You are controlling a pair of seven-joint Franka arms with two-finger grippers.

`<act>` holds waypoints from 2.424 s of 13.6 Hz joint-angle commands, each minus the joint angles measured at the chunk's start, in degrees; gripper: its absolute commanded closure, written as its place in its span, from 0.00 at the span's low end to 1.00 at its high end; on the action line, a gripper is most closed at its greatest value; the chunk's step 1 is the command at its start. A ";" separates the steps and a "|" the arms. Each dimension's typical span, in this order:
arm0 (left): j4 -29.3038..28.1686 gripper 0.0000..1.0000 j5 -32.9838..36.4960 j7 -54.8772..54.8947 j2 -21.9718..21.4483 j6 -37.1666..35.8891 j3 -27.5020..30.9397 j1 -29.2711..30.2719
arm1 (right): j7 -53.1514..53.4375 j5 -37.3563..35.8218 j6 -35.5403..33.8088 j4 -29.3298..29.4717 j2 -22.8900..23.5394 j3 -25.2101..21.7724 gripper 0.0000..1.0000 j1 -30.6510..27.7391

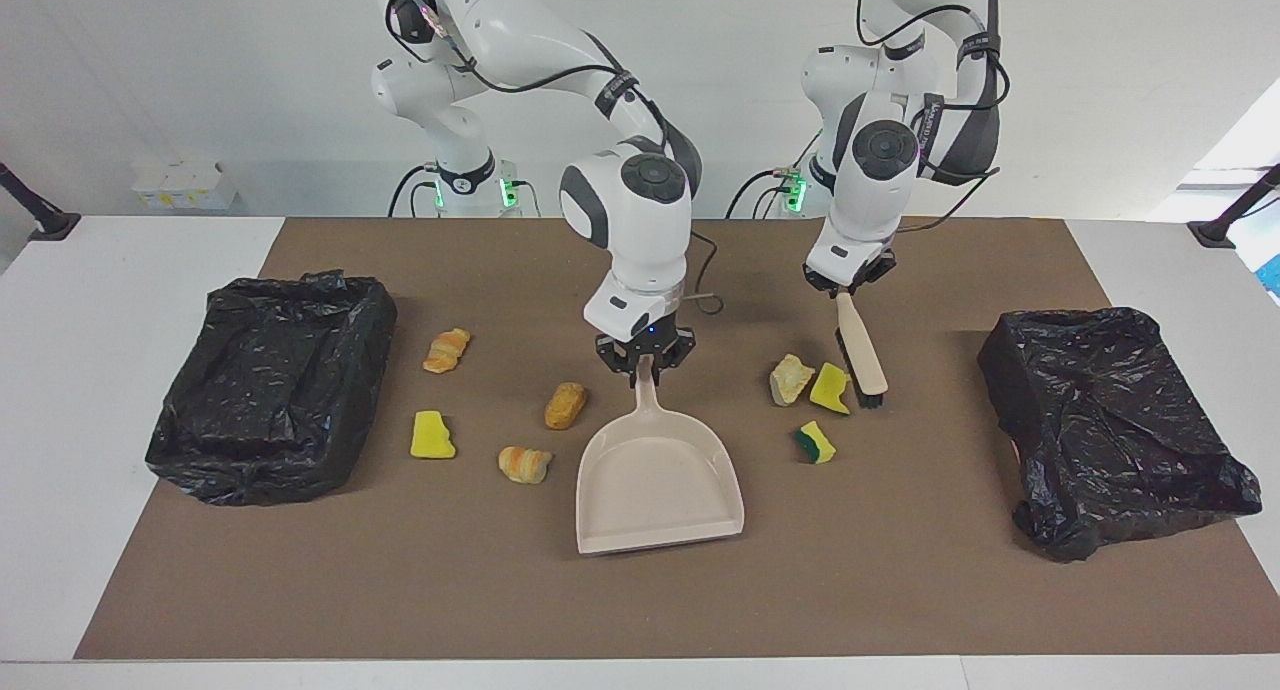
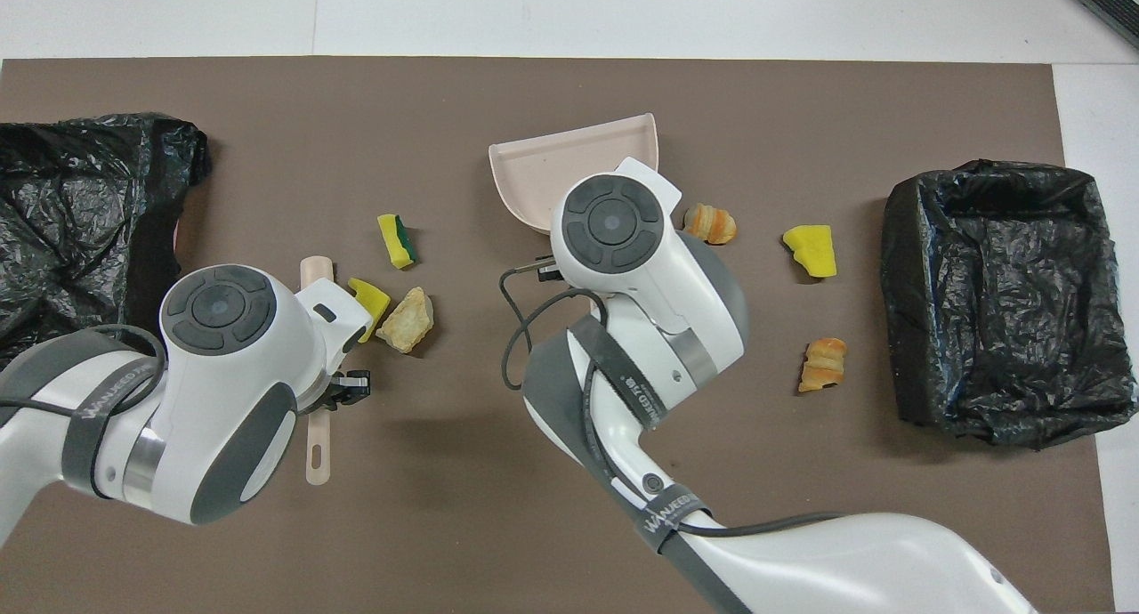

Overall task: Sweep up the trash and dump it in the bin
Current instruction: 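Grasp the dustpan handle with the right gripper and set it near sponges, then sweep the sponge and bread pieces into the dustpan with the left gripper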

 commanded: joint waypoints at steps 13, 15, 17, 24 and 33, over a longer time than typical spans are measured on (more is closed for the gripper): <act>-4.25 1.00 -0.80 -18.72 -2.66 -1.52 0.42 1.68 | -73.98 2.62 -1.90 -17.56 -11.33 0.96 1.00 -5.12; -5.03 1.00 -1.76 -18.30 -2.48 -1.00 0.42 1.68 | -75.06 2.62 0.37 -18.53 -11.16 0.96 1.00 -5.47; -5.13 1.00 -3.25 -16.99 -1.78 -0.03 0.33 1.42 | -75.76 2.62 3.46 -19.06 -10.64 0.96 1.00 -5.12; -5.74 1.00 -11.24 -4.16 -0.29 4.43 0.16 -1.47 | -76.64 2.53 7.94 -19.50 -8.00 0.88 1.00 -5.21; -3.03 1.00 -19.07 2.89 0.77 13.68 0.07 -16.67 | -76.20 2.53 8.12 -20.03 -7.73 0.96 1.00 -5.30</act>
